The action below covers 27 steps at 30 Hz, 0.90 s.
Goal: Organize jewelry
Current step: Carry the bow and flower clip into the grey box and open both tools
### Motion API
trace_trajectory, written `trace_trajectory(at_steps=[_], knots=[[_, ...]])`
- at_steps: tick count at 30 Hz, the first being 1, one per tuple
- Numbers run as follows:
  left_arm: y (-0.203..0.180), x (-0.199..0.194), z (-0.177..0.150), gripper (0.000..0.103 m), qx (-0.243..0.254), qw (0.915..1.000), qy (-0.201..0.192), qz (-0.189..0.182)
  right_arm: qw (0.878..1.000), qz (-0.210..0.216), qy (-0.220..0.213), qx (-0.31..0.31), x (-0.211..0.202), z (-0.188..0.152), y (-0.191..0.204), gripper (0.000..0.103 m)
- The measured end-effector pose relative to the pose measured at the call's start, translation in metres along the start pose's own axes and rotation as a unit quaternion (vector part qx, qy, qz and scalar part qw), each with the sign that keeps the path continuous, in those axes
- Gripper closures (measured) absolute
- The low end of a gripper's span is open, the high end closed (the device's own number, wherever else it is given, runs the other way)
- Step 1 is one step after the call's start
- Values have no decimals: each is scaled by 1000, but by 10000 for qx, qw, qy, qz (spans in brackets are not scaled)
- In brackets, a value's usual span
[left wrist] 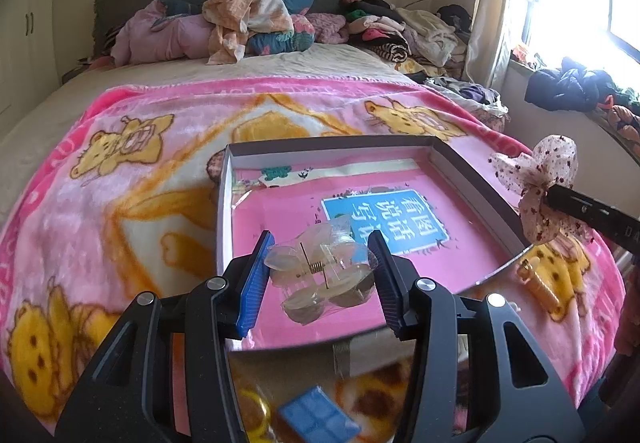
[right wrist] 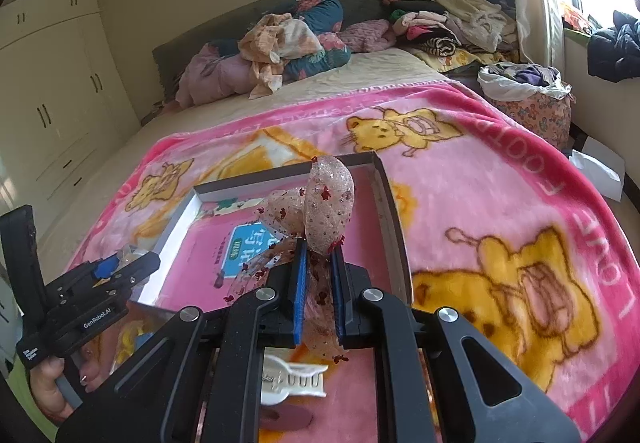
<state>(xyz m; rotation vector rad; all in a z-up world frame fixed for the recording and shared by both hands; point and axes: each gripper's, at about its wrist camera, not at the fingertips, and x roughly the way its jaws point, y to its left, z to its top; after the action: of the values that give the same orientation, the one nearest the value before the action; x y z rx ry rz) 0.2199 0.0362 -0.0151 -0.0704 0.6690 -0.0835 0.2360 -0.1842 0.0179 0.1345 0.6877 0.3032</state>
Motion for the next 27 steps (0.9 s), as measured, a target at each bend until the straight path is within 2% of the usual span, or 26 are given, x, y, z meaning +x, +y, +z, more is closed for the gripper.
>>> trace_trajectory(at_steps=[23,27], knots=[[-12,60,4,63,172,9989,445,-16,9981,-257,547,110,62,-12,-25,91],[-11,64,5,63,150,9987,484,-25,9980,-273,566,102,64,-14,-27,87]])
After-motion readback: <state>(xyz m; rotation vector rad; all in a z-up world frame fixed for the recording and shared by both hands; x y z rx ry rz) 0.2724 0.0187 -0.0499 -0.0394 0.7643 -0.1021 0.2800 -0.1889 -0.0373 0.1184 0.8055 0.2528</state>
